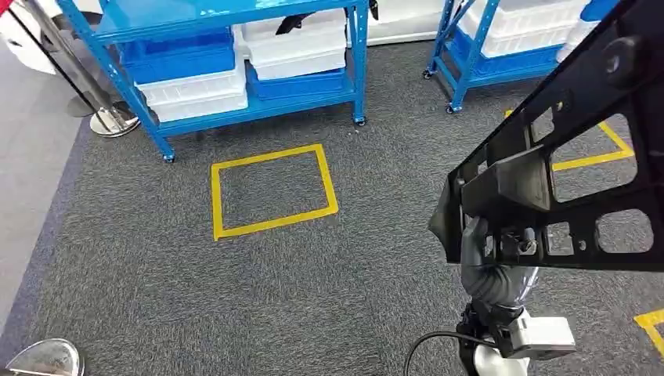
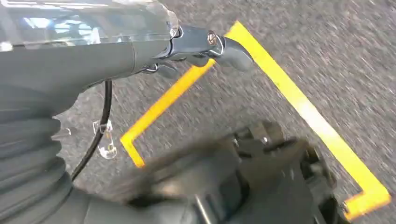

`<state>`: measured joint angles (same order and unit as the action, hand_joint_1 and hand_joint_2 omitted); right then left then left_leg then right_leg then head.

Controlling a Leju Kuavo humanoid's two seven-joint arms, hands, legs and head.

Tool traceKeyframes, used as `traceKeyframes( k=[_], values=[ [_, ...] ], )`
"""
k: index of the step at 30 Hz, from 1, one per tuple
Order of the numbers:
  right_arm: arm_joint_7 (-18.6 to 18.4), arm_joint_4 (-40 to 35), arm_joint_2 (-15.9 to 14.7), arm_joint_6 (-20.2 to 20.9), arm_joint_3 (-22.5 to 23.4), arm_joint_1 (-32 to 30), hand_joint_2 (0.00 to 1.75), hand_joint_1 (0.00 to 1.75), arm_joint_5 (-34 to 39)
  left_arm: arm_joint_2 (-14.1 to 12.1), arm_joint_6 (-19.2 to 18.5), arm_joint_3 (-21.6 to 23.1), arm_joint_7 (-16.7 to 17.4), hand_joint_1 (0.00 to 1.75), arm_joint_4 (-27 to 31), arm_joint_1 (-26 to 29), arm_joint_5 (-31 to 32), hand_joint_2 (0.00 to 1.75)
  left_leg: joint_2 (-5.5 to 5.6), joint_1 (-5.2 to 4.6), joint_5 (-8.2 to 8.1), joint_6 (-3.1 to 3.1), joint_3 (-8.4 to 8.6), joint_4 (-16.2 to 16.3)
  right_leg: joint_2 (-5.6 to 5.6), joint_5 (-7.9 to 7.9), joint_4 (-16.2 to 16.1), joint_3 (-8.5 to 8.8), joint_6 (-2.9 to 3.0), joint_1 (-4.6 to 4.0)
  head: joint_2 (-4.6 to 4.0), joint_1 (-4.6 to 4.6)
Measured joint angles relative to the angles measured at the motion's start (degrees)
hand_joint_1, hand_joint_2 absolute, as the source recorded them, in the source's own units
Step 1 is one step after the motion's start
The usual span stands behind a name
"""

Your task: Take the parts from the cabinet and place them on the table.

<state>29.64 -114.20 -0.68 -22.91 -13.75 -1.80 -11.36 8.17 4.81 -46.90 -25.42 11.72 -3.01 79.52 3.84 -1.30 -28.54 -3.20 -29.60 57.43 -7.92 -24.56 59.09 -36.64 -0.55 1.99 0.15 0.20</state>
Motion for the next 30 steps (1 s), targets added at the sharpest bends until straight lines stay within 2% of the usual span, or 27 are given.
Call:
traceKeyframes(
  k=[1,2,3,5,6,7,8,9,10,11,12,13,15,16,17,18,19,20,21,22,23,24,25,26,27,28,30],
  values=[
    [0.1,0.0,0.1,0.2,-0.1,0.2,1.75,1.75,0.2,0.1,0.2,0.4,-0.4,0.00,0.0,-0.1,0.4,1.75,-0.90,1.03,1.44,-0.28,1.01,-2.3,0.55,0.24,0.0,0.17,0.06,-0.54,0.00,0.09],
    [0.2,0.0,0.1,0.3,-0.1,0.4,1.75,1.75,0.3,0.1,0.3,0.6,-0.6,0.00,0.0,0.0,0.5,1.75,-1.81,0.90,1.91,0.20,1.48,-3.3,3.50,-0.72,0.9,-0.32,0.04,-0.86,0.00,0.22],
    [0.3,0.0,0.2,0.4,-0.3,1.1,1.75,1.75,0.3,0.1,0.5,0.9,-0.7,0.00,0.0,0.2,0.5,1.75,-2.68,1.01,2.23,0.08,1.52,-3.6,5.74,-3.25,4.0,-1.94,-0.15,-0.89,0.00,0.53],
    [0.4,0.2,0.2,0.5,-0.7,1.4,1.75,1.75,0.5,0.0,0.7,1.0,-0.8,0.00,0.0,0.5,0.7,1.75,-4.62,1.02,2.09,0.29,1.23,-3.4,7.21,-7.40,12.2,-5.58,-0.96,-0.38,0.02,0.48],
    [0.4,0.3,0.2,0.5,-0.8,1.4,1.75,1.75,0.5,0.0,0.7,1.1,-0.8,0.00,0.0,0.5,0.7,1.75,-5.50,1.03,1.98,0.45,1.04,-3.1,7.47,-8.24,15.0,-6.76,-1.36,-0.10,0.00,0.50],
    [0.4,0.4,0.2,0.5,-0.8,1.4,1.75,1.75,0.6,0.0,0.7,1.1,-0.8,0.00,0.0,0.5,0.7,1.75,-6.30,1.16,1.82,0.69,0.87,-2.8,7.71,-7.74,15.2,-6.63,-1.71,0.10,0.00,0.50],
    [0.4,0.5,0.2,0.5,-0.8,1.4,1.75,1.75,0.7,0.0,0.7,1.2,-0.8,0.00,0.0,0.5,0.7,1.75,-7.08,1.33,1.58,1.04,0.66,-2.4,8.02,-6.10,12.8,-5.11,-2.05,0.29,0.02,0.52],
    [0.4,0.5,0.2,0.5,-0.8,1.4,1.75,1.75,0.7,0.0,0.7,1.2,-0.8,0.00,0.0,0.5,0.7,1.75,-7.80,1.57,1.22,1.54,0.53,-1.8,8.52,-4.10,8.6,-2.47,-2.34,0.48,0.02,0.48],
    [0.4,0.5,0.2,0.4,-0.9,1.5,1.75,1.75,0.7,0.0,0.7,1.2,-0.8,0.00,0.0,0.5,0.8,1.75,-8.42,1.82,0.75,2.02,0.38,-1.0,9.63,-2.23,3.6,0.65,-2.60,0.60,0.00,0.52],
    [0.4,0.5,0.2,0.4,-0.9,1.6,1.75,1.75,0.7,0.0,0.7,1.2,-0.8,0.00,0.0,0.5,0.8,1.75,-8.94,1.91,0.14,2.68,0.14,-0.1,11.75,-2.74,0.4,2.01,-2.39,0.43,0.02,0.55],
    [0.4,0.6,0.3,0.5,-0.9,1.6,1.75,1.75,0.7,-0.2,0.7,1.2,-0.8,0.00,0.0,0.5,0.8,1.75,-9.38,1.27,-0.57,3.29,-0.30,0.7,12.36,-2.39,0.8,1.97,-1.76,0.14,0.00,0.64],
    [0.4,0.6,0.4,0.5,-1.0,1.6,1.75,1.75,0.7,-0.2,0.7,1.2,-0.8,0.00,0.0,0.5,0.8,1.75,-9.58,1.39,-0.67,3.58,-0.22,0.9,11.16,-2.59,1.4,1.79,-0.81,-0.01,0.00,0.26],
    [0.4,0.6,0.5,0.5,-1.0,1.6,1.75,1.75,0.7,-0.2,0.7,1.3,-0.8,0.00,0.0,0.3,0.8,1.75,-10.62,1.54,-0.55,3.97,0.33,0.8,10.21,-2.52,1.6,1.32,-0.13,-0.23,0.02,0.18],
    [0.4,0.6,0.5,0.6,-1.0,1.6,1.75,1.75,0.7,-0.2,0.7,1.3,-0.8,0.00,0.0,0.2,0.8,1.75,-10.61,1.78,-0.89,4.36,0.28,1.0,9.56,-2.24,1.3,1.29,0.37,0.07,0.02,0.11],
    [0.4,0.6,0.5,0.6,-1.0,1.6,1.75,1.75,0.7,-0.2,0.7,1.3,-0.8,0.00,0.0,0.3,0.8,1.75,-7.50,2.06,-2.27,4.75,-0.09,2.0,9.05,-2.02,1.1,1.22,0.76,0.14,0.00,-0.07],
    [0.4,0.6,0.7,0.6,-1.0,1.7,1.75,1.75,0.7,-0.2,0.7,1.3,-0.8,0.00,0.0,0.3,0.8,1.75,-5.78,2.26,-4.39,4.82,-1.19,4.8,8.62,-1.88,1.1,1.10,0.98,0.13,0.00,-0.09],
    [0.4,0.6,0.8,0.6,-1.1,1.8,1.75,1.75,0.7,-0.2,0.7,1.3,-0.9,0.00,0.0,0.4,0.6,1.75,-4.91,2.23,-6.78,4.88,-3.05,9.0,8.05,-1.75,1.1,0.88,1.16,0.08,0.02,-0.17],
    [0.5,0.6,0.9,0.6,-1.1,1.8,1.75,1.75,0.7,-0.2,0.7,1.3,-1.2,0.00,0.0,0.3,0.3,1.75,-4.51,2.23,-8.84,4.93,-5.21,13.9,7.37,-1.63,1.1,0.67,1.34,-0.09,0.00,-0.20],
    [0.5,0.7,0.9,0.5,-1.1,1.7,1.75,1.75,0.7,-0.2,0.8,1.3,-1.4,0.00,0.0,0.2,0.0,1.75,-4.45,2.23,-9.93,4.87,-6.76,17.3,6.77,-1.55,1.1,0.50,1.45,-0.24,0.00,-0.15],
    [0.7,0.7,0.9,0.4,-1.2,1.6,1.75,1.75,0.6,-0.2,0.8,1.3,-1.4,0.00,0.0,0.1,-0.3,1.75,-4.44,2.23,-9.73,4.68,-7.29,18.6,6.04,-1.45,1.2,0.42,1.50,-0.37,0.00,-0.17],
    [1.1,0.7,0.9,0.0,-1.2,1.4,1.75,1.75,0.4,-0.2,0.9,1.2,-1.4,0.00,0.0,0.1,-0.3,1.75,-4.38,2.21,-8.15,4.41,-6.49,17.1,5.22,-1.36,1.2,0.41,1.49,-0.47,0.02,-0.17],
    [1.7,0.7,0.9,-0.5,-1.2,1.0,1.75,1.75,0.0,-0.2,0.9,1.2,-1.4,0.00,0.0,0.1,-0.4,1.75,-4.19,2.19,-5.45,4.01,-4.46,12.9,4.32,-1.27,1.2,0.47,1.42,-0.56,0.02,-0.17],
    [2.3,0.5,0.9,-1.1,-1.3,0.6,1.75,1.75,-0.6,-0.3,1.0,1.2,-1.2,0.00,0.0,0.1,-0.4,1.75,-3.40,2.10,-2.80,3.52,-2.09,7.8,3.50,-1.17,1.2,0.54,1.32,-0.68,0.00,-0.17],
    [2.8,0.2,0.9,-1.6,-1.4,0.1,1.75,1.75,-1.0,-0.5,1.0,1.1,-1.1,0.00,0.0,0.3,-0.5,1.75,-0.86,1.99,-0.88,2.86,0.00,3.0,2.87,-1.04,1.2,0.50,1.16,-0.62,0.02,-0.15],
    [3.2,-0.1,0.9,-1.9,-1.5,-0.4,1.75,1.75,-1.4,-0.9,1.1,1.0,-1.1,0.00,0.0,0.4,-0.9,1.75,1.65,2.08,-1.66,2.34,0.40,1.9,2.41,-0.73,1.2,0.26,0.75,-0.72,0.00,0.11],
    [3.5,-0.4,0.9,-2.3,-1.7,-0.8,1.75,1.75,-1.8,-1.0,1.3,1.0,-1.1,0.00,0.0,0.6,-1.1,1.75,1.21,1.87,-1.47,2.25,0.49,1.2,1.63,-0.47,1.1,-0.04,0.35,-0.23,0.00,-0.13],
    [3.9,-1.0,0.9,-2.9,-2.2,-2.4,1.75,1.75,-2.3,-1.5,1.7,0.6,-1.0,0.00,0.0,0.4,-2.0,1.75,0.13,1.51,-1.47,2.09,0.39,1.1,0.48,0.19,0.6,-0.36,-0.65,0.12,0.00,-0.39]
  ],
)
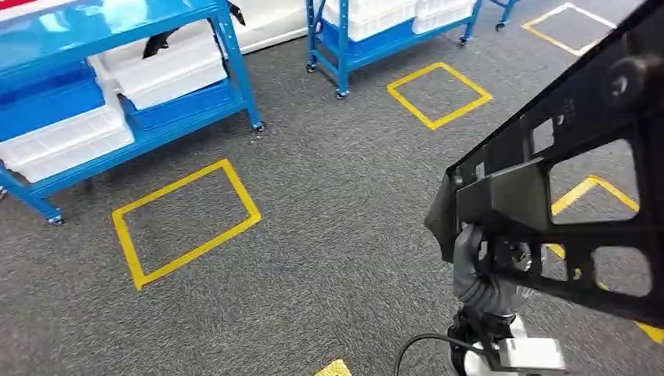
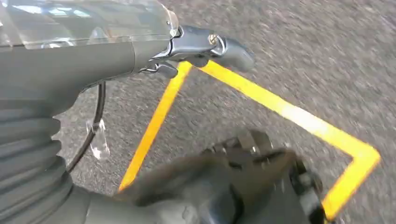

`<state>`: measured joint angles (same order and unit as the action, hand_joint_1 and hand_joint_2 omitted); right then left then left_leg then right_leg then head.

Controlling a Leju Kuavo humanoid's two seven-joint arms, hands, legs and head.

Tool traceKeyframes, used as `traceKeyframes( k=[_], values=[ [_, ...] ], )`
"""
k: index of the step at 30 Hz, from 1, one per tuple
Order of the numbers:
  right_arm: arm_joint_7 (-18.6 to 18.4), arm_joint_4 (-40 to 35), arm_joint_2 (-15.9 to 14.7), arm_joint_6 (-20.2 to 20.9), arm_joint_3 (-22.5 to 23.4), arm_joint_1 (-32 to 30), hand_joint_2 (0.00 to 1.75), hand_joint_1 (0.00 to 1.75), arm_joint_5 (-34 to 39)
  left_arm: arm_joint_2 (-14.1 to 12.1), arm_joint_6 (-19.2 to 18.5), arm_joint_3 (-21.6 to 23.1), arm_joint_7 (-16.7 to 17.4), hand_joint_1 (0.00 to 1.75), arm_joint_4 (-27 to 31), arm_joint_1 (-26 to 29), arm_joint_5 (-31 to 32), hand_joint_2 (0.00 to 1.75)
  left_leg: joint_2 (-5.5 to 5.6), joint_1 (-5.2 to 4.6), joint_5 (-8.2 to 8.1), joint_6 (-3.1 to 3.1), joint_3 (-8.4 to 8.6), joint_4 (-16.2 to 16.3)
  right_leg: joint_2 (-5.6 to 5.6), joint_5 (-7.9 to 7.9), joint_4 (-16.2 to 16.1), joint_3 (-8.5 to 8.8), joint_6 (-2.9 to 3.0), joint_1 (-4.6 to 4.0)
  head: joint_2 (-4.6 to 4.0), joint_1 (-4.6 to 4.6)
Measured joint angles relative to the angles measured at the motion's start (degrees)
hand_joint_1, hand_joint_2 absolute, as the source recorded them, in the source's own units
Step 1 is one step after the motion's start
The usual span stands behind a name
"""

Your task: Take the parts from the cabinet and place them on the table.

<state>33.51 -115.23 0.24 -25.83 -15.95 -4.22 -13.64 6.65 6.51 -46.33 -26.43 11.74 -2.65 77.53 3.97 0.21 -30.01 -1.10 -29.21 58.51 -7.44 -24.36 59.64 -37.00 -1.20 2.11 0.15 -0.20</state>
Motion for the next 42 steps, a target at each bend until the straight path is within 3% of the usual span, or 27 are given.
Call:
traceKeyframes(
  k=[1,2,3,4,7,9,10,11,12,16,17,18,19,22,23,25,26,27,28,31,32,33,34,36,38,41,42],
  values=[
    [0.1,-0.2,0.0,-0.2,-0.1,-0.7,1.75,1.75,0.0,0.0,0.1,-0.2,0.0,0.00,0.0,-0.1,-0.1,1.75,-0.69,-0.01,0.63,-0.21,0.30,-1.0,-0.75,0.44,-0.6,0.06,-0.65,-0.21,0.02,0.00],
    [0.1,-0.2,0.0,-0.3,-0.2,-1.2,1.75,1.75,0.0,-0.1,0.2,-0.3,0.2,0.00,0.0,-0.1,-0.1,1.75,-1.89,0.73,1.53,-0.16,1.01,-2.2,1.38,0.05,0.3,-0.17,-0.38,-0.24,0.02,0.20],
    [0.2,-0.2,0.0,-0.3,-0.3,-1.3,1.75,1.75,0.3,-0.3,0.3,-0.5,0.2,0.00,0.0,0.2,-0.1,1.75,-2.47,0.49,1.89,-0.65,1.10,-2.8,4.53,-1.71,1.8,-1.10,-0.38,-0.77,0.00,0.53],
    [0.2,-0.1,0.0,-0.2,-0.4,-1.3,1.75,1.75,0.8,-0.5,0.5,-0.6,0.2,0.00,0.0,0.5,-0.1,1.75,-3.56,0.30,2.08,-0.78,0.88,-2.8,6.11,-4.36,5.5,-2.85,-0.45,-0.83,0.02,0.66],
    [0.2,0.7,0.0,0.7,-0.4,-1.5,1.75,1.75,1.5,-0.8,0.9,-1.0,0.2,0.00,0.0,0.6,0.1,1.75,-6.25,-0.02,2.07,-0.80,0.08,-2.3,7.10,-8.73,15.9,-7.13,-0.88,-0.70,0.02,0.66],
    [0.2,0.9,0.0,1.2,-0.4,-1.4,1.75,1.75,1.5,-0.8,0.9,-1.0,0.2,0.00,0.0,0.3,0.8,1.75,-7.74,-0.03,1.90,-0.58,-0.30,-1.8,7.52,-6.14,12.1,-4.44,-1.04,-0.68,0.02,0.65],
    [0.1,0.9,0.0,1.5,-0.4,-1.1,1.75,1.75,1.5,-0.5,0.8,-0.9,0.1,0.00,0.0,0.2,1.2,1.75,-8.42,0.01,1.69,-0.34,-0.33,-1.5,8.18,-4.03,7.1,-1.22,-1.06,-0.65,0.00,0.68],
    [-0.1,0.9,0.0,1.8,-0.4,-0.7,1.75,1.75,1.5,-0.3,0.7,-0.9,-0.1,0.00,0.0,0.1,1.6,1.75,-9.12,-0.03,1.32,0.05,-0.29,-0.9,10.26,-2.43,1.3,2.53,-0.99,-0.69,0.00,0.68],
    [-0.2,0.9,0.0,2.1,-0.4,-0.1,1.75,1.75,1.5,-0.2,0.6,-0.8,-0.3,0.00,0.0,0.0,1.9,1.75,-9.53,-0.44,1.00,0.43,-0.80,-0.7,11.55,-3.30,0.7,2.87,-0.18,-1.22,0.02,0.65],
    [-1.4,1.3,0.0,2.8,-0.6,1.3,1.75,1.75,1.7,0.6,-0.3,-0.1,0.0,0.00,0.0,-0.6,2.9,1.75,-11.24,-0.39,0.73,1.42,0.04,-0.4,9.20,-2.66,0.2,2.42,1.37,-1.31,0.02,0.37],
    [-1.7,1.4,0.0,2.9,-0.6,1.5,1.75,1.75,1.7,0.7,-0.5,0.0,0.8,0.00,0.0,-0.6,3.1,1.75,-10.41,-0.19,0.29,1.77,-0.18,-0.2,8.76,-2.36,-0.1,2.49,1.83,-0.94,0.02,0.31],
    [-2.0,1.6,0.0,3.2,-0.6,1.7,1.75,1.75,1.7,0.7,-1.0,0.3,2.5,0.00,0.0,-0.5,3.6,1.75,-6.93,0.04,-1.34,2.11,-0.63,1.4,8.29,-2.20,-0.2,2.37,2.07,-0.81,0.00,0.19],
    [-2.2,1.8,0.0,3.3,-0.6,2.1,1.75,1.75,1.7,0.8,-1.4,0.4,3.9,0.00,0.0,-0.3,3.9,1.75,-5.52,0.07,-3.75,2.21,-2.06,4.8,7.81,-2.07,-0.2,2.17,2.28,-0.81,0.00,0.11],
    [-2.5,2.4,0.0,3.4,-0.6,2.1,1.75,1.75,1.5,1.0,-2.2,0.5,7.8,0.00,0.0,-1.5,4.5,1.75,-4.90,0.04,-8.55,2.34,-6.70,16.7,6.21,-1.88,-0.1,1.85,2.56,-1.21,0.00,0.00],
    [-2.6,2.6,0.0,3.4,-0.6,2.0,1.75,1.75,1.4,1.1,-2.2,0.5,8.3,0.00,0.0,-1.6,4.5,1.75,-4.89,0.02,-7.68,2.16,-6.28,16.5,5.48,-1.85,-0.1,1.90,2.59,-1.29,0.00,0.04],
    [-2.6,2.6,0.0,3.3,-0.6,1.9,1.75,1.75,0.9,1.1,-2.1,0.6,9.4,0.00,0.0,-1.5,4.7,1.75,-4.49,0.02,-2.81,1.49,-2.71,9.4,3.71,-1.73,0.0,2.01,2.50,-1.40,0.02,0.02],
    [-2.6,2.6,0.0,3.0,-0.6,1.9,1.75,1.75,0.8,1.1,-2.0,0.6,9.4,0.00,0.0,-1.4,4.7,1.75,-3.10,0.00,0.09,1.00,-0.33,4.1,2.85,-1.67,0.0,2.11,2.41,-1.42,0.00,0.02],
    [-2.6,2.6,0.0,2.7,-0.6,1.9,1.75,1.75,0.8,0.9,-1.9,0.6,8.9,0.00,0.0,-1.2,4.6,1.75,0.14,0.01,0.30,0.51,0.87,1.4,2.35,-1.54,-0.1,1.96,2.24,-1.16,0.02,0.13],
    [-2.5,2.6,0.0,2.6,-0.6,2.0,1.75,1.75,0.9,1.0,-1.8,0.6,8.3,0.00,-0.1,-1.1,4.3,1.75,0.91,0.02,0.76,0.39,0.71,0.8,1.61,-1.10,0.1,1.64,1.66,-1.23,0.02,0.29],
    [-2.4,2.5,0.0,2.6,-0.5,2.2,1.75,1.75,1.1,1.0,-1.3,0.5,6.5,0.00,-0.1,-1.1,3.9,1.75,-0.98,-0.56,0.59,0.12,1.09,0.1,-0.29,-0.14,-0.5,0.98,0.26,-0.60,0.00,0.00],
    [-2.3,2.5,0.0,2.6,-0.5,2.4,1.75,1.75,1.2,1.0,-1.0,0.5,5.9,0.00,-0.1,-1.3,4.0,1.75,-2.01,0.11,0.71,-0.20,2.04,-2.6,0.00,-0.18,-0.3,0.74,0.09,-0.88,0.00,0.11],
    [-2.2,2.5,0.0,2.7,-0.5,2.8,1.75,1.75,1.3,1.0,-0.8,0.6,5.7,0.00,-0.1,-1.3,4.4,1.75,-3.04,0.03,1.23,-0.42,2.19,-3.0,3.66,-0.99,0.7,0.11,0.32,-1.07,0.02,0.37],
    [-2.1,2.6,0.0,2.8,-0.6,3.5,1.75,1.75,1.4,1.0,-0.5,0.7,5.3,0.00,-0.1,-1.1,4.8,1.75,-3.65,-0.06,1.41,-0.70,2.06,-3.1,5.55,-2.98,3.2,-1.21,0.24,-1.22,0.02,0.68],
    [-1.4,2.8,0.2,2.7,-0.6,4.4,1.75,1.75,1.9,0.7,0.0,0.7,5.0,0.00,-0.1,-0.6,4.9,1.75,-5.42,-0.21,1.43,-0.82,1.64,-2.9,6.85,-7.06,11.6,-5.01,-0.17,-1.13,0.00,0.63],
    [-1.0,3.1,0.2,2.6,-0.6,4.4,1.75,1.75,2.3,0.4,0.0,0.7,4.8,0.00,-0.1,-0.3,4.9,1.75,-7.08,-0.23,1.34,-0.78,1.33,-2.5,7.09,-7.49,15.4,-6.50,-0.52,-0.92,0.02,0.63],
    [0.0,3.2,0.3,2.4,-0.6,4.4,1.75,1.75,3.7,0.3,0.1,1.0,4.7,0.00,-0.1,-0.4,5.4,1.75,-9.02,-0.03,0.60,-0.16,1.07,-1.4,9.04,-1.58,3.8,0.46,-0.78,-0.65,0.00,0.72],
    [0.4,3.2,0.3,2.5,-0.6,4.6,1.75,1.75,4.0,0.3,0.4,1.1,4.9,0.00,-0.1,-0.4,5.5,1.75,-9.64,-0.10,0.19,0.22,1.08,-0.9,11.44,-2.49,0.5,2.00,-0.56,-1.01,0.00,0.63]
  ],
)
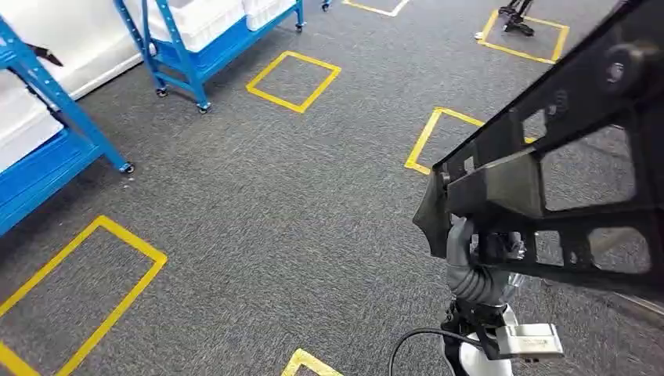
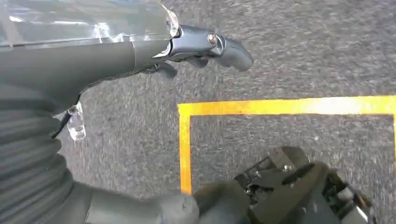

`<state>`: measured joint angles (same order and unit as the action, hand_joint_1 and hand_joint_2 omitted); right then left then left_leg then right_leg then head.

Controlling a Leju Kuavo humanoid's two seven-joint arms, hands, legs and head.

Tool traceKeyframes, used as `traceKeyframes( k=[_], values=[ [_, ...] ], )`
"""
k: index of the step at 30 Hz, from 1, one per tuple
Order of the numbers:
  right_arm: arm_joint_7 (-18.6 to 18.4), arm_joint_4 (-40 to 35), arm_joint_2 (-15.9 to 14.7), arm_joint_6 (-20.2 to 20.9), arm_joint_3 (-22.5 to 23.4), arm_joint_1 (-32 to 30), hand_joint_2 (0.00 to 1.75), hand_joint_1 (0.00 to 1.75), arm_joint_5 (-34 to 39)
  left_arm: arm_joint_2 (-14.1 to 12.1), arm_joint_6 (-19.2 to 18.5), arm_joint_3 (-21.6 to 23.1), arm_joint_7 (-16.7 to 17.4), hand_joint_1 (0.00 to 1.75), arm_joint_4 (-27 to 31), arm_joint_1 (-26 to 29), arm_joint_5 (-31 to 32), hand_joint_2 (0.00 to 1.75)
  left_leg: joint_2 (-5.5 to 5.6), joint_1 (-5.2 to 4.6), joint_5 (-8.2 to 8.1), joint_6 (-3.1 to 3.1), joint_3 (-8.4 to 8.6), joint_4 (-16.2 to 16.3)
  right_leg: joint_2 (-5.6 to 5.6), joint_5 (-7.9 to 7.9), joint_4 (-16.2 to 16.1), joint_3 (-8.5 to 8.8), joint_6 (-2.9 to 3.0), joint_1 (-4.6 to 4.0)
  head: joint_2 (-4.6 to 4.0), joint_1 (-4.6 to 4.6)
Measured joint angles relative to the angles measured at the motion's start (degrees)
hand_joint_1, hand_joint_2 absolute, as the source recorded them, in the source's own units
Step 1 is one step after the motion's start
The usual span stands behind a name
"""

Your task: Take the parts from the cabinet and place them on the table.

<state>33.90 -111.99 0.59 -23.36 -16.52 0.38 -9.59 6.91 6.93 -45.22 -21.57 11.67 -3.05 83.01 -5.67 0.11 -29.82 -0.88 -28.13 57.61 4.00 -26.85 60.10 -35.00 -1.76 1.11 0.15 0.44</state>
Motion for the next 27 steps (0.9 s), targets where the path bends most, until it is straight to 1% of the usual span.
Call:
traceKeyframes(
  k=[1,2,3,4,5,6,7,8,9,10,11,12,13,14,15,16,17,18,19,20,21,22,23,24,25,26,27],
  values=[
    [0.3,0.1,0.0,0.0,0.0,0.1,1.75,1.75,0.2,-0.3,0.4,0.1,0.2,0.00,0.0,0.0,0.0,1.75,-0.45,-0.53,-0.38,0.42,-0.35,0.4,0.64,0.36,0.1,-0.11,0.59,-0.26,0.00,0.07],
    [0.5,0.2,0.0,-0.1,0.0,0.1,1.75,1.75,0.2,-0.3,0.8,0.2,0.2,0.00,0.0,0.1,-0.3,1.75,-0.68,-0.49,-0.55,0.66,-0.30,0.3,-0.42,0.22,0.5,-0.20,1.35,-0.30,0.00,-0.11],
    [0.8,0.2,0.1,-0.3,0.2,-0.1,1.75,1.75,0.2,-0.3,1.2,0.2,0.0,0.00,0.0,-0.1,-0.9,1.75,-1.34,-0.43,-0.63,0.97,0.01,0.3,-1.01,0.13,0.4,-0.26,1.65,-0.47,0.02,-0.17],
    [1.0,0.2,0.1,-0.5,0.4,-0.4,1.75,1.75,0.2,-0.3,1.5,0.1,-0.3,0.00,0.0,-0.3,-1.2,1.75,-1.82,-0.38,-0.67,1.12,0.52,0.3,-1.57,0.16,0.3,-0.36,1.89,-0.54,0.00,-0.17],
    [1.3,0.3,0.1,-0.8,0.8,-0.7,1.75,1.75,0.1,-0.3,1.8,0.1,-0.7,0.00,0.0,-0.4,-1.4,1.75,-2.35,-0.31,-0.87,1.31,0.59,0.4,-2.35,0.41,0.1,-0.40,2.30,-0.26,0.00,-0.20],
    [1.5,0.3,0.1,-0.9,1.0,-1.2,1.75,1.75,0.0,-0.4,1.8,0.1,-0.9,0.00,0.0,-0.4,-1.4,1.75,-0.17,0.02,-1.89,1.69,0.33,1.1,-2.87,0.58,-0.1,-0.34,2.57,-0.12,0.00,-0.28],
    [1.7,0.3,0.1,-0.9,1.1,-1.3,1.75,1.75,0.0,-0.5,1.8,0.1,-1.0,0.00,0.0,-0.3,-1.5,1.75,2.53,0.14,-3.83,1.82,-0.76,3.5,-3.39,0.69,-0.1,-0.45,2.85,-0.11,0.00,-0.46],
    [1.7,0.3,0.1,-1.0,1.2,-1.3,1.75,1.75,0.0,-0.5,1.9,0.1,-1.2,0.00,0.0,-0.2,-1.5,1.75,4.15,0.19,-6.31,1.92,-2.72,8.0,-4.06,0.83,-0.1,-0.63,3.07,-0.15,0.02,-0.46],
    [1.9,0.3,0.1,-1.0,1.4,-1.5,1.75,1.75,0.0,-0.5,2.1,0.1,-1.3,0.00,0.0,-0.1,-1.5,1.75,4.88,0.18,-8.48,1.94,-5.09,12.9,-4.84,0.93,-0.1,-0.79,3.21,-0.33,0.02,-0.50],
    [2.0,0.4,0.1,-0.9,1.6,-1.9,1.75,1.75,-0.1,-0.6,2.4,0.1,-1.5,0.00,0.0,0.0,-1.4,1.75,5.13,0.17,-9.64,1.86,-7.19,17.1,-5.67,0.99,-0.1,-0.91,3.31,-0.51,0.02,-0.48],
    [2.1,0.6,0.1,-0.9,2.0,-2.4,1.75,1.75,-0.1,-0.7,2.7,0.1,-2.0,0.00,0.0,0.0,-1.4,1.75,5.17,0.12,-9.18,1.66,-8.11,18.6,-6.55,1.02,-0.1,-0.91,3.35,-0.70,0.00,-0.48],
    [2.2,0.8,0.1,-0.9,2.4,-3.0,1.75,1.75,-0.1,-0.8,2.8,0.1,-2.4,0.00,0.0,0.1,-1.4,1.75,5.21,0.08,-7.51,1.31,-7.74,17.3,-7.37,1.04,-0.1,-0.85,3.37,-0.82,0.00,-0.48],
    [2.5,0.8,0.1,-0.9,3.0,-3.8,1.75,1.75,-0.1,-0.9,3.0,0.1,-2.9,0.00,0.0,0.3,-1.5,1.75,5.47,-0.03,-4.79,0.83,-6.30,13.5,-8.31,1.06,0.0,-0.75,3.37,-0.92,0.02,-0.48],
    [3.0,0.8,0.1,-0.9,3.5,-4.7,1.75,1.75,-0.1,-1.2,3.1,0.1,-3.4,0.00,0.0,0.4,-1.7,1.75,6.33,-0.15,-1.88,0.32,-4.28,8.6,-9.07,1.07,0.0,-0.61,3.36,-0.93,0.00,-0.48],
    [3.3,0.7,0.1,-0.9,4.2,-5.6,1.75,1.75,-0.1,-1.5,3.1,0.0,-3.7,0.00,0.0,0.5,-1.9,1.75,8.37,-0.35,0.65,-0.18,-2.31,3.7,-9.63,1.09,0.0,-0.49,3.33,-0.89,0.00,-0.46],
    [3.4,0.7,0.1,-0.7,4.8,-6.5,1.75,1.75,-0.1,-1.8,3.1,-0.2,-3.7,0.00,0.0,0.7,-2.0,1.75,12.07,-0.30,0.25,-0.56,-1.62,2.0,-10.17,1.25,0.0,-0.70,3.04,-0.84,0.00,-0.35],
    [3.5,0.7,0.1,-0.3,5.3,-7.1,1.75,1.75,-0.1,-1.9,3.2,-0.3,-3.6,0.00,0.0,0.9,-2.1,1.75,11.83,-0.37,0.48,-0.68,-1.65,1.1,-10.90,1.50,0.0,-1.01,2.68,-0.56,0.00,-0.44],
    [3.5,0.7,0.1,0.2,5.7,-7.6,1.75,1.75,-0.1,-2.1,3.2,-0.5,-3.3,0.00,0.0,0.9,-2.1,1.75,11.08,-0.61,0.32,-0.74,-1.57,1.1,-11.73,1.78,-0.1,-1.38,2.22,-0.26,0.00,-0.70],
    [3.5,0.7,0.1,0.6,5.9,-8.0,1.75,1.75,-0.4,-2.2,3.2,-0.6,-2.7,0.00,0.0,0.8,-2.2,1.75,10.51,-0.72,0.38,-0.89,-1.54,1.0,-12.51,2.11,-0.4,-1.51,1.76,-0.03,0.00,-0.72],
    [3.4,0.7,0.1,1.0,6.0,-8.1,1.75,1.75,-1.0,-2.3,3.2,-0.7,-2.4,0.00,0.0,0.8,-2.2,1.75,9.62,-0.77,0.89,-1.18,-1.06,0.1,-13.42,2.53,-0.8,-1.52,1.21,-0.15,0.02,-0.70],
    [3.3,0.7,0.1,1.3,6.2,-8.1,1.75,1.75,-1.5,-2.3,3.2,-0.7,-2.2,0.00,0.0,0.7,-2.2,1.75,8.52,0.11,1.81,-1.39,-0.56,-1.3,-12.03,2.20,-0.2,-1.63,1.42,-0.35,0.00,-0.54],
    [3.3,0.7,0.1,1.4,6.2,-7.8,1.75,1.75,-1.9,-2.4,3.3,-0.7,-1.9,0.00,0.0,0.8,-2.2,1.75,7.64,-0.26,2.20,-1.65,-0.32,-2.1,-8.03,0.41,1.5,-2.55,1.34,-0.79,0.00,-0.48],
    [3.2,0.7,0.2,1.4,6.2,-7.6,1.75,1.75,-2.2,-2.4,3.4,-0.7,-1.8,0.00,0.0,0.9,-2.2,1.75,6.67,-0.34,2.38,-1.81,-0.46,-2.1,-6.15,-1.92,4.9,-4.24,1.12,-0.78,0.00,-0.37],
    [3.2,0.7,0.2,1.4,6.2,-7.6,1.75,1.75,-2.3,-2.4,3.5,-0.7,-1.7,0.00,0.0,0.9,-2.1,1.75,5.78,-0.43,2.36,-1.82,-0.63,-2.1,-5.15,-4.23,9.3,-6.20,0.88,-0.66,0.00,-0.37],
    [3.2,0.8,0.2,1.4,6.2,-7.6,1.75,1.75,-2.3,-2.4,3.5,-0.7,-1.7,0.00,0.0,1.0,-2.1,1.75,4.82,-0.46,2.32,-1.80,-0.73,-2.0,-4.74,-5.91,13.1,-7.83,0.64,-0.46,0.00,-0.39],
    [3.2,0.8,0.2,1.4,6.2,-7.7,1.75,1.75,-2.4,-2.4,3.5,-0.7,-1.7,0.00,0.0,1.0,-2.1,1.75,3.86,-0.45,2.30,-1.77,-0.85,-2.0,-4.58,-6.47,15.4,-8.76,0.34,-0.25,0.02,-0.39],
    [3.2,0.8,0.2,1.3,6.2,-7.7,1.75,1.75,-2.5,-2.4,3.3,-0.7,-1.8,0.00,0.0,0.9,-2.0,1.75,2.97,-0.39,2.25,-1.67,-0.92,-1.9,-4.35,-5.59,14.8,-8.19,0.04,-0.02,0.02,-0.33]
  ],
)
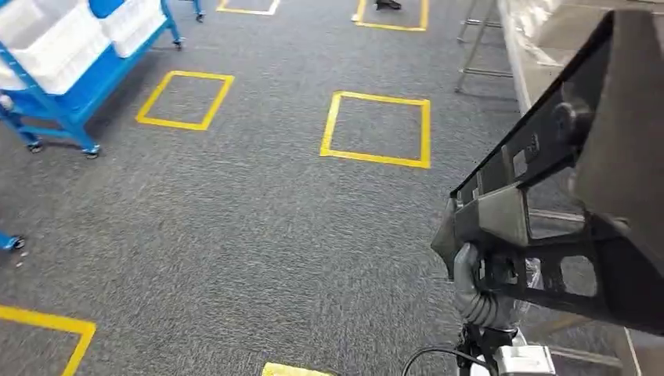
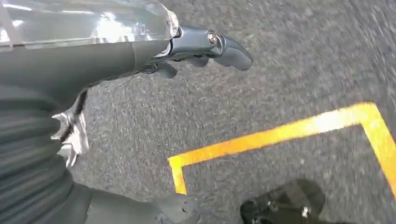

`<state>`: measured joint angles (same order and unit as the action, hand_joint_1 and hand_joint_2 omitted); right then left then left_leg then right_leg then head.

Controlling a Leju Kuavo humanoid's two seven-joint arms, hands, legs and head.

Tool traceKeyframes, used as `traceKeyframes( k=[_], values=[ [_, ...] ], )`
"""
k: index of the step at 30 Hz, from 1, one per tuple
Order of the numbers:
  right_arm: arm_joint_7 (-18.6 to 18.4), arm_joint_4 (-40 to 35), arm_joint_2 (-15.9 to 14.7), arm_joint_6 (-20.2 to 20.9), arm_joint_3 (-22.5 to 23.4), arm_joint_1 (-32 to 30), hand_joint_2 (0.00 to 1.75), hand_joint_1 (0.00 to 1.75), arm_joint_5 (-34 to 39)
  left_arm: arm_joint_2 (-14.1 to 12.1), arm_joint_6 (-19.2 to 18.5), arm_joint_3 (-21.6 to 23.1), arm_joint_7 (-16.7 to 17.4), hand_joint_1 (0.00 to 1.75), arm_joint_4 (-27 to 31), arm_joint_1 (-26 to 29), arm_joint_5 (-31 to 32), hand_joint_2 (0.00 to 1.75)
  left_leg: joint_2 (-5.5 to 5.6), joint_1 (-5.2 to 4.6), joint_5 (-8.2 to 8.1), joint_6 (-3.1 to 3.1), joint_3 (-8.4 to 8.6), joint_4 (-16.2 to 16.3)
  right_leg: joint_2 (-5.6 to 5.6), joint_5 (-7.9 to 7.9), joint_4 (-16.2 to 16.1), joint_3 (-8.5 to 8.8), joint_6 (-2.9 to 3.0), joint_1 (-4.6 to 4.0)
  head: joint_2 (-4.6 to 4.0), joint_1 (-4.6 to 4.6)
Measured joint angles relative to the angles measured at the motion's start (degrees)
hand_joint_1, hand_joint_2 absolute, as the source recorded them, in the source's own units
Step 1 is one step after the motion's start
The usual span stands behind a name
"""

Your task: Take the parts from the cabinet and place them on the table.

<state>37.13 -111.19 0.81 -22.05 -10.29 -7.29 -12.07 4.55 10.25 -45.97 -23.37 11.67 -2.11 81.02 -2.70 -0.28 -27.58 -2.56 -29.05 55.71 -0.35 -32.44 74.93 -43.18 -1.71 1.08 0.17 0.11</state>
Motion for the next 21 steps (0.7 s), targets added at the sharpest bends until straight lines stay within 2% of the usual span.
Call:
traceKeyframes(
  k=[1,2,3,4,5,7,8,9,10,11,12,13,14,15,16,17,18,19,20,21],
  values=[
    [0.0,0.0,0.0,-0.1,0.0,0.0,1.75,1.75,0.0,0.0,-0.2,0.0,-0.2,0.00,0.0,0.0,0.2,1.75,-0.84,0.11,-0.14,0.21,-0.01,0.1,0.38,1.89,-3.2,1.98,-0.29,0.27,-0.02,-0.04],
    [0.0,-0.1,0.0,-0.2,0.0,0.0,1.75,1.75,-0.2,0.2,-0.3,0.0,-0.2,0.00,0.0,0.0,0.4,1.75,-1.56,0.29,-0.39,0.58,-0.01,0.5,1.09,4.17,-8.3,5.13,-0.52,0.43,-0.02,-0.02],
    [0.0,-0.2,0.0,-0.2,0.0,0.0,1.75,1.75,-0.4,0.2,-0.4,0.0,-0.3,0.00,0.0,0.0,0.6,1.75,-2.14,0.37,-0.81,1.04,0.01,1.0,2.94,5.91,-13.4,8.33,-0.68,0.43,-0.02,-0.02],
    [0.0,-0.3,0.0,-0.2,0.0,0.2,1.75,1.75,-0.5,0.1,-0.5,0.0,-0.3,0.00,0.0,0.0,0.6,1.75,-2.66,0.13,-1.25,1.58,-0.26,1.5,5.24,4.81,-15.4,9.47,-0.22,-0.15,-0.02,0.18],
    [0.0,-0.4,0.1,-0.2,0.0,0.1,1.75,1.75,-0.6,0.1,-0.5,0.0,-0.3,0.00,0.0,-0.1,0.6,1.75,-3.18,-0.09,-1.71,1.98,-0.37,2.1,4.18,5.39,-15.7,9.30,0.66,0.03,-0.02,0.00],
    [0.0,-0.5,0.2,-0.2,0.0,0.1,1.75,1.75,-0.6,0.2,-0.5,0.0,-0.5,0.00,0.0,-0.4,0.6,1.75,-4.02,-0.06,-1.57,2.49,0.23,1.8,3.07,5.23,-15.2,9.00,1.44,-0.40,-0.02,-0.11],
    [0.0,-0.6,0.2,-0.3,0.0,0.0,1.75,1.75,-0.6,0.2,-0.5,0.0,-0.5,0.00,0.0,-0.5,0.6,1.75,-4.58,0.01,-1.64,2.63,0.38,1.9,2.38,5.39,-15.4,8.89,1.74,-0.35,-0.02,-0.07],
    [0.0,-0.8,0.2,-0.3,0.0,0.0,1.75,1.75,-0.6,0.2,-0.5,0.0,-0.5,0.00,0.0,-0.6,0.6,1.75,-4.33,0.19,-2.33,3.04,0.12,2.2,1.74,5.65,-15.7,9.07,2.26,0.02,0.00,-0.15],
    [0.0,-0.9,0.2,-0.3,0.0,0.1,1.75,1.75,-0.6,0.2,-0.5,0.0,-0.5,0.00,0.0,-0.6,0.6,1.75,-1.29,0.47,-3.76,3.31,-0.19,3.8,1.25,5.75,-15.8,9.03,2.45,0.06,-0.02,-0.29],
    [0.0,-1.0,0.3,-0.3,0.0,0.2,1.75,1.75,-0.6,0.2,-0.5,0.0,-0.5,0.00,0.0,-0.5,0.6,1.75,0.71,0.62,-5.93,3.38,-1.66,7.2,0.79,5.81,-15.8,8.94,2.77,0.06,0.00,-0.39],
    [0.0,-1.0,0.4,-0.3,0.0,0.2,1.75,1.75,-0.6,0.2,-0.5,0.0,-0.5,0.00,0.0,-0.4,0.7,1.75,1.65,0.64,-8.33,3.46,-3.91,12.1,0.15,5.87,-15.8,8.86,2.94,-0.04,0.00,-0.39],
    [0.0,-1.0,0.4,-0.3,0.0,0.2,1.75,1.75,-0.6,0.2,-0.5,0.0,-0.5,0.00,0.0,-0.3,0.8,1.75,2.06,0.64,-10.17,3.49,-6.23,17.0,-0.61,5.94,-15.8,8.77,3.07,-0.23,-0.02,-0.35],
    [0.0,-1.0,0.4,-0.3,0.0,0.1,1.75,1.75,-0.7,0.2,-0.5,0.0,-0.7,0.00,0.0,-0.2,0.8,1.75,2.16,0.63,-10.77,3.38,-7.92,20.2,-1.42,5.98,-15.7,8.72,3.13,-0.40,0.00,-0.39],
    [0.0,-1.0,0.4,-0.4,0.0,0.2,1.75,1.75,-0.7,0.2,-0.5,0.1,-0.7,0.00,0.0,-0.1,1.1,1.75,2.20,0.61,-9.89,3.17,-8.27,20.6,-2.20,6.02,-15.7,8.74,3.16,-0.54,-0.02,-0.33],
    [0.0,-1.0,0.4,-0.4,0.0,0.2,1.75,1.75,-0.7,0.2,-0.5,0.1,-0.8,0.00,0.0,-0.1,1.4,1.75,2.28,0.56,-7.87,2.85,-7.48,18.4,-2.97,6.04,-15.7,8.79,3.16,-0.63,-0.02,-0.39],
    [0.0,-1.0,0.4,-0.5,0.0,0.2,1.75,1.75,-0.8,0.2,-0.4,0.2,-0.9,0.00,0.0,-0.2,1.6,1.75,2.63,0.50,-5.13,2.47,-5.74,14.2,-3.78,6.07,-15.6,8.87,3.14,-0.69,0.00,-0.35],
    [0.0,-1.0,0.4,-0.5,0.0,0.4,1.75,1.75,-0.8,0.2,-0.3,0.3,-1.0,0.00,0.0,-0.2,1.9,1.75,3.84,0.43,-2.03,2.01,-3.17,8.4,-4.55,6.12,-15.6,8.97,3.06,-0.68,-0.02,-0.35],
    [-0.1,-1.0,0.4,-0.7,0.0,0.6,1.75,1.75,-0.8,0.2,-0.2,0.3,-1.0,0.00,0.0,-0.2,2.3,1.75,6.75,0.41,-0.88,1.65,-1.46,4.0,-5.15,6.22,-15.6,8.93,2.90,-0.51,-0.02,-0.35],
    [-0.2,-1.0,0.4,-0.8,0.0,0.8,1.75,1.75,-0.9,0.2,-0.2,0.4,-0.9,0.00,0.0,-0.2,2.5,1.75,8.79,0.45,-1.19,1.51,-1.14,3.0,-5.75,6.39,-15.5,8.64,2.56,-0.73,0.00,-0.24],
    [-0.4,-1.0,0.4,-1.1,0.0,1.2,1.75,1.75,-0.9,0.2,0.0,0.5,-0.9,0.00,0.0,-0.2,2.7,1.75,7.97,0.28,-1.12,1.55,-1.22,2.9,-6.33,6.69,-15.5,8.26,2.11,-0.33,0.00,-0.44]
  ],
)
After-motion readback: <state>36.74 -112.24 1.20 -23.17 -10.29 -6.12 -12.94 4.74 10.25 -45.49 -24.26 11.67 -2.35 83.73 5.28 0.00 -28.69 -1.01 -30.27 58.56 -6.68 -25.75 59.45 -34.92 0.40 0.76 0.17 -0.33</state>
